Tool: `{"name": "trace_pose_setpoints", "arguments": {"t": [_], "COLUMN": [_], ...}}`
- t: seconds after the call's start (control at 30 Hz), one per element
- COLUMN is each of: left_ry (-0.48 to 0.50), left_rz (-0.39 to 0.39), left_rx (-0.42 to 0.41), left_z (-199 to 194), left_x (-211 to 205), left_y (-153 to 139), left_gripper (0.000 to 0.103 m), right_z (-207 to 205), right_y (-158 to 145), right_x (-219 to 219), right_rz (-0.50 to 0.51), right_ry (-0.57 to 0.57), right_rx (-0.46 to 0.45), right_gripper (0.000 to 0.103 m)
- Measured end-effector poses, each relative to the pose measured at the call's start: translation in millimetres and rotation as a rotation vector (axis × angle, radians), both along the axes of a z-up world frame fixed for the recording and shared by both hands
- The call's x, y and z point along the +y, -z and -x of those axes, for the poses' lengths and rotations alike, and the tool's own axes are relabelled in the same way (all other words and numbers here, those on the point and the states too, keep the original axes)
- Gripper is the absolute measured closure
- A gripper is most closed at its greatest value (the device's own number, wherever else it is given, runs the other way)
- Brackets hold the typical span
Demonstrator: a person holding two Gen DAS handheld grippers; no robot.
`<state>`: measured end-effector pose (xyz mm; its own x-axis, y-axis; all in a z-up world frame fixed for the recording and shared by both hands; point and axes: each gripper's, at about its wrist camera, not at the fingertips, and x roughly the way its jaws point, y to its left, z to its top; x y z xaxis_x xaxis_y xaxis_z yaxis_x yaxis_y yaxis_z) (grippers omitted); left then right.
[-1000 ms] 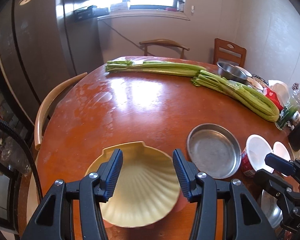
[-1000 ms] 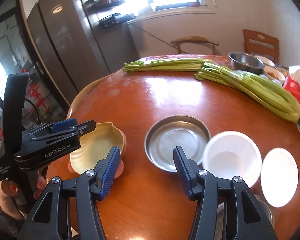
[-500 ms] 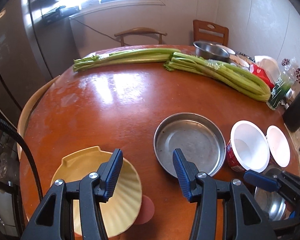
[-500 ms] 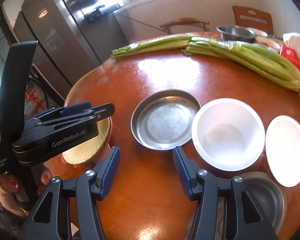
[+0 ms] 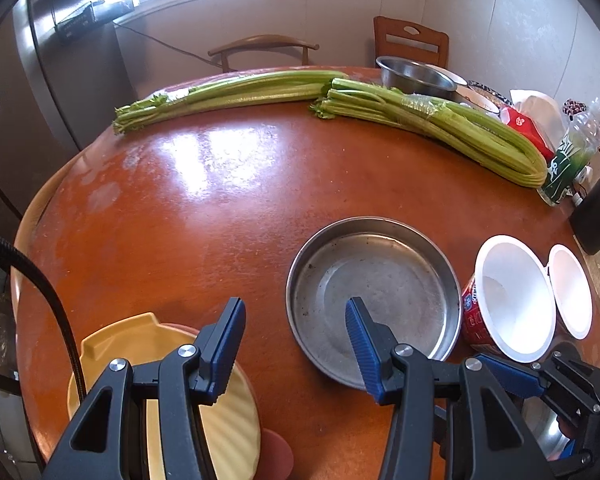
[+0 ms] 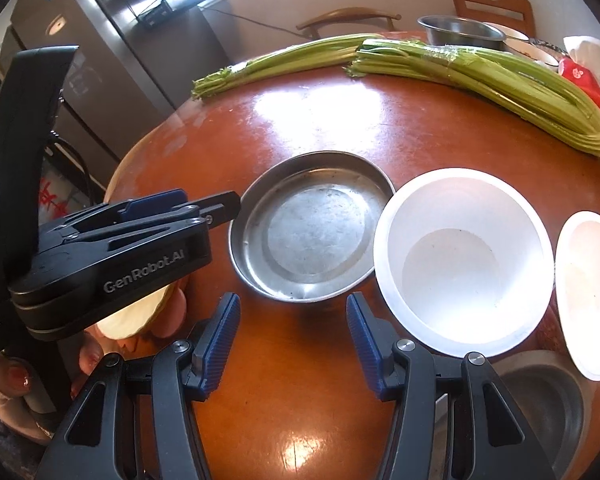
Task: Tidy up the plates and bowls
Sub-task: 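Move the left tool to the rim of the silver metal pan, then close the left tool on the silver pan rim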
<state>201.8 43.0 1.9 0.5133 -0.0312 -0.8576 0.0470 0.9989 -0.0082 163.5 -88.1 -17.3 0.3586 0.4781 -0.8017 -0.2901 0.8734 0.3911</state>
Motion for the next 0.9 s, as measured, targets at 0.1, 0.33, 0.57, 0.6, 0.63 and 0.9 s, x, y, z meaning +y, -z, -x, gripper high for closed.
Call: {"name": "trace_pose_setpoints", "arguments": {"t": [0.1, 0.33, 0.57, 0.6, 0.63, 0.9], "left_ry": [0.000, 0.010, 0.018, 0.019, 0.019, 0.004], "left_rz": [0.003, -0.004, 0.002, -0.001, -0.004, -0.025], "left_rx": [0.014, 0.043, 0.049, 0.050, 0.053, 0.079], "left_z": [-6.6, -20.9, -31.9, -33.6, -35.2, -46.4], "left_x": [1.8, 1.5, -2.0, -2.5, -3.0, 1.7], "left_y": [6.3, 19.6, 24.9, 25.8, 26.7, 38.7], "left_gripper": [0.051, 0.051, 0.051, 0.051, 0.051, 0.051], "right_z": [-3.1, -9.4, -14.4, -15.0, -15.5, -20.8], "right_y": [3.8, 12.9, 15.0, 15.0, 15.5, 16.6], "right_x": [1.1, 5.5, 15.0, 15.8, 16.9, 13.7], "right_rz": [0.009, 0.044, 0.105, 0.109, 0.116, 0.180], "right_ry": [0.015, 0.052, 0.055, 0.057, 0.060, 0.103], "right_rx": [0.012, 0.028, 0.022, 0.022, 0.022, 0.006], "right_gripper": [0.046, 0.046, 0.046, 0.046, 0.046, 0.046]}}
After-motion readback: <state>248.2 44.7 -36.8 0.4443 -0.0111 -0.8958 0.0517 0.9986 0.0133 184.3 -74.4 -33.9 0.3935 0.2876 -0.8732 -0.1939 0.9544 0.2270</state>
